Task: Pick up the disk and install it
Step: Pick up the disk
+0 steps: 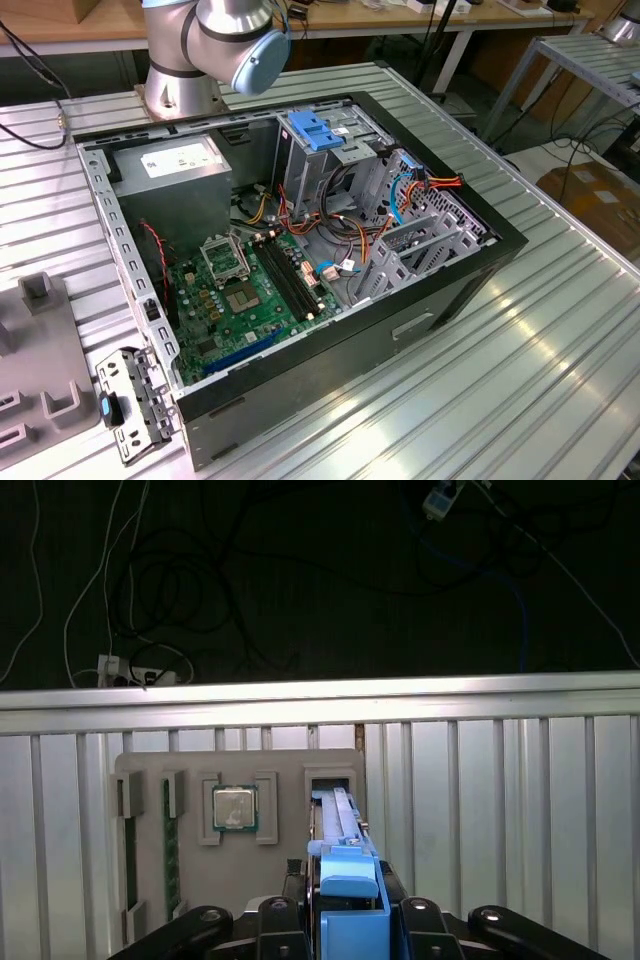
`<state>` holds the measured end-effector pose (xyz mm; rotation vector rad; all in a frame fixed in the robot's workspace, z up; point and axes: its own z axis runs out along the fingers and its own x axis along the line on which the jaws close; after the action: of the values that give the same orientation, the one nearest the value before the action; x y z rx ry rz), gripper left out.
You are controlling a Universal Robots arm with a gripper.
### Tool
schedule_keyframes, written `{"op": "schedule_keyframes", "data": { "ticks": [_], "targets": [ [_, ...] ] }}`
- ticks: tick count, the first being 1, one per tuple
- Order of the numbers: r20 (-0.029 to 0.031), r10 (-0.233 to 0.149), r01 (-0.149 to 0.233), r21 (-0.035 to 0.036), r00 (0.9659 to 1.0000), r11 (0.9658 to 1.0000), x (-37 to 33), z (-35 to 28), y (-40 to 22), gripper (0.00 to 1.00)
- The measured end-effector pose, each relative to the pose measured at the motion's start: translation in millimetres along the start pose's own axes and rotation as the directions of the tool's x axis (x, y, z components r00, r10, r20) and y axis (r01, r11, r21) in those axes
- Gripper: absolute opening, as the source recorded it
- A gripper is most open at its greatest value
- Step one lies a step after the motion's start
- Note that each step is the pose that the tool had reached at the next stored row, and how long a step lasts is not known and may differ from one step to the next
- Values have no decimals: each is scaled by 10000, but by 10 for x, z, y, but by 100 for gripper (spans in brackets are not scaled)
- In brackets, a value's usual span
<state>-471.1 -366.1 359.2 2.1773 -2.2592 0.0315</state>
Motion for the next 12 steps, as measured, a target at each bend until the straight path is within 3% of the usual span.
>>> {"op": "schedule_keyframes", "data": {
  "ticks": [7, 12],
  "targets": [
    [-1, 0, 0, 0, 10000, 10000, 0, -4, 0, 37],
    [-1, 0, 0, -2, 10000, 10000, 1, -50, -1, 37]
  ]
}}
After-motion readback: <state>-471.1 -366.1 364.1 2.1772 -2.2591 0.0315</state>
